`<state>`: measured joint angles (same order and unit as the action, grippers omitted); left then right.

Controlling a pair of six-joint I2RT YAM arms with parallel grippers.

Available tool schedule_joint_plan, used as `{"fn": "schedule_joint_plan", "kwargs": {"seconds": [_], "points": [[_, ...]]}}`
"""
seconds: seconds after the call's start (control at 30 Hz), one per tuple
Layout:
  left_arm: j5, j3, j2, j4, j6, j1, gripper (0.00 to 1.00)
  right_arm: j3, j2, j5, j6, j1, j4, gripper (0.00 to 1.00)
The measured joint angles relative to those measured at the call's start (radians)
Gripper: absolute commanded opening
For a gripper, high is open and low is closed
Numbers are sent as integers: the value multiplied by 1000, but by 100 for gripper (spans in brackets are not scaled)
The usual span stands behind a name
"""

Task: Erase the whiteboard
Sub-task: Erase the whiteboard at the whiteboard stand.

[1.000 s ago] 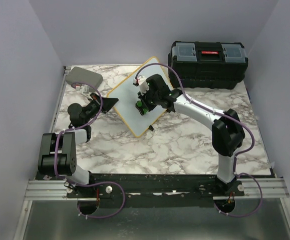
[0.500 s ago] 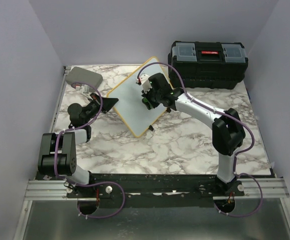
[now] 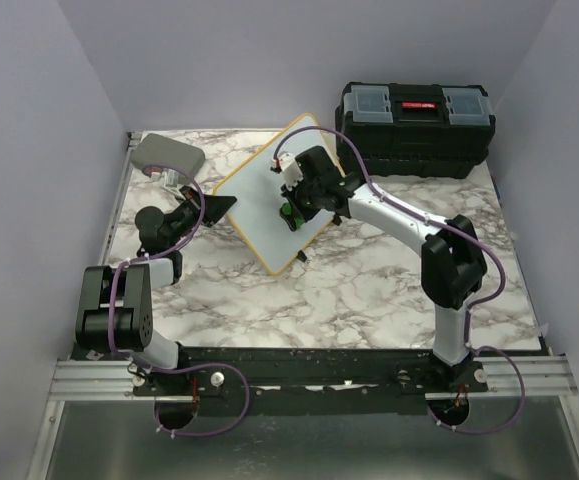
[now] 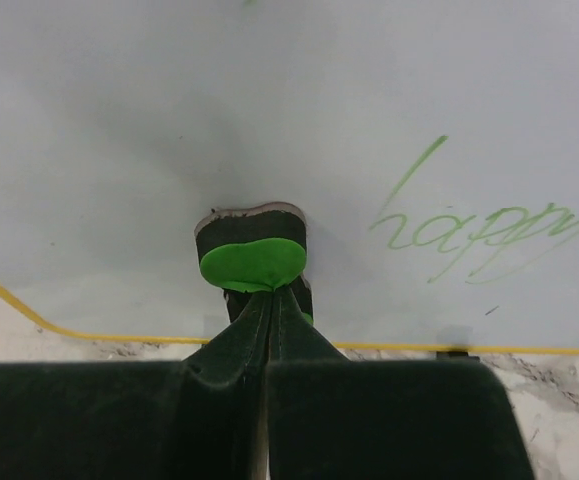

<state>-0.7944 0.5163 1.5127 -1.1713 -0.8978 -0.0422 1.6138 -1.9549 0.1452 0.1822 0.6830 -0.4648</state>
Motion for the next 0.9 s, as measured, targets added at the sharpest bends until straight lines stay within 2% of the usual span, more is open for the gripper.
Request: {"fn": "schedule_joint_plan", "kwargs": {"seconds": [0.23, 0.5, 0.6, 0.8, 0.9], "points": [[0, 0, 0, 0, 0, 0, 0, 101, -29, -128, -72, -21, 23, 1], [5, 0, 0, 4, 0, 0, 0, 151, -58, -180, -112, -30, 25, 1], [5, 0, 0, 5, 0, 0, 0, 164, -64, -134, -118, -36, 8, 1], [5, 0, 0, 5, 0, 0, 0, 145, -64, 81, -98, -77, 2, 1], [5, 0, 0, 5, 0, 0, 0, 128, -60, 139, -94, -77, -2, 1]]}}
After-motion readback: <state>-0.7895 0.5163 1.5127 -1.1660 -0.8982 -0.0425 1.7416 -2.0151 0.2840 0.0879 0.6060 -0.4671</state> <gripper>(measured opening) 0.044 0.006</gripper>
